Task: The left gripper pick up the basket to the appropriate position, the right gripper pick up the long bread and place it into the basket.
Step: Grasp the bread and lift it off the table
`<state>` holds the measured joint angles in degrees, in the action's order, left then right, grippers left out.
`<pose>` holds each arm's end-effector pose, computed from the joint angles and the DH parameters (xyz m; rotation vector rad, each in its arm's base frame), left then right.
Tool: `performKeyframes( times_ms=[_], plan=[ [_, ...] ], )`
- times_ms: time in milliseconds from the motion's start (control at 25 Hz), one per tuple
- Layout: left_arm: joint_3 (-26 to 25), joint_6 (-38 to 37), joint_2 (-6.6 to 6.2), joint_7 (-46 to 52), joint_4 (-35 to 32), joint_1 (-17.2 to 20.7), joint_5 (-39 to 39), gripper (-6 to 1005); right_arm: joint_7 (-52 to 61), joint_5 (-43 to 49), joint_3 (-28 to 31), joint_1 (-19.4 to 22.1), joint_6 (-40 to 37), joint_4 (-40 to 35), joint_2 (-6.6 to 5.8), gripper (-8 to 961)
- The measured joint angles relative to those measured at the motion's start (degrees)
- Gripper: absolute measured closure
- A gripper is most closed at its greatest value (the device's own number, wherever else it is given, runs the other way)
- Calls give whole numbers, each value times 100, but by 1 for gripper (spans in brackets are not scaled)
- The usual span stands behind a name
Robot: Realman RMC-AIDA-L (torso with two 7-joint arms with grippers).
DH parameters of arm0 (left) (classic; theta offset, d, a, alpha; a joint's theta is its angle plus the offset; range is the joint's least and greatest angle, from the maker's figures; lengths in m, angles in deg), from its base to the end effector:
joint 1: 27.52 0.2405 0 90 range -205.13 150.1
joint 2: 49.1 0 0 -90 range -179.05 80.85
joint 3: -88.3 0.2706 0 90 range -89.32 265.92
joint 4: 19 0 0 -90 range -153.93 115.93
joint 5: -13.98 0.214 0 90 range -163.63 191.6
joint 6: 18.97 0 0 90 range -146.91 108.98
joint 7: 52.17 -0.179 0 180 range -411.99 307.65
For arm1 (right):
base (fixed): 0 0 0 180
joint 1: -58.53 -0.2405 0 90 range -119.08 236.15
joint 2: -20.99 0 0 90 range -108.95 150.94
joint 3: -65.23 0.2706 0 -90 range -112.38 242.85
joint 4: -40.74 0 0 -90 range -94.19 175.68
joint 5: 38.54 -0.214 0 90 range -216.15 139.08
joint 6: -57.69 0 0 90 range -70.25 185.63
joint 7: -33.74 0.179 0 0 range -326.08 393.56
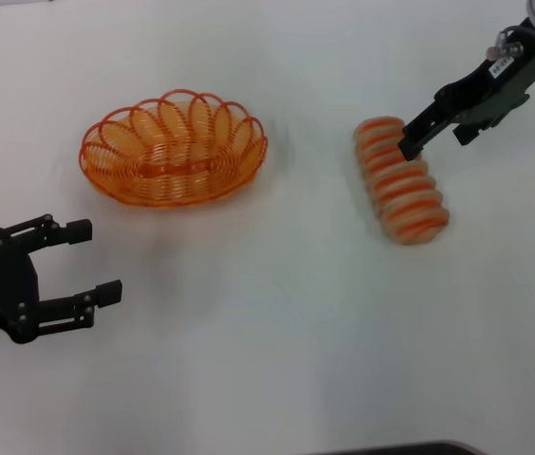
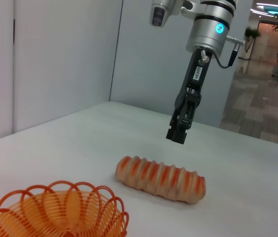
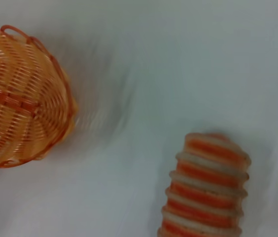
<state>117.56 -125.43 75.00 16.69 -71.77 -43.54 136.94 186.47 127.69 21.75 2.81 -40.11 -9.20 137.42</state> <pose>-0.3052 0.2557 -0.0135 -2.7389 -0.4975 -0.6725 0.2187 0.4172 0.0033 -2.3229 1.5927 -0.4818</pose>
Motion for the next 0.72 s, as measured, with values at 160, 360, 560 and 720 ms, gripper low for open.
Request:
performKeyframes(
  times_ms=[160, 360, 560, 720],
  plan=[
    [0, 47, 0, -6, 27, -29, 7, 177, 166, 6, -141, -38, 79, 49, 40, 18],
    [5, 140, 0, -6, 33, -33, 18, 178, 498, 15, -388, -48, 227, 116, 72, 25],
    [26, 206, 0, -67, 139, -40, 22, 180, 840, 21, -716, -65, 490, 211, 99, 32],
    [40, 306, 0, -118, 236, -41, 29, 181, 908, 23, -770, -108, 698, 361, 180, 37]
  ],
)
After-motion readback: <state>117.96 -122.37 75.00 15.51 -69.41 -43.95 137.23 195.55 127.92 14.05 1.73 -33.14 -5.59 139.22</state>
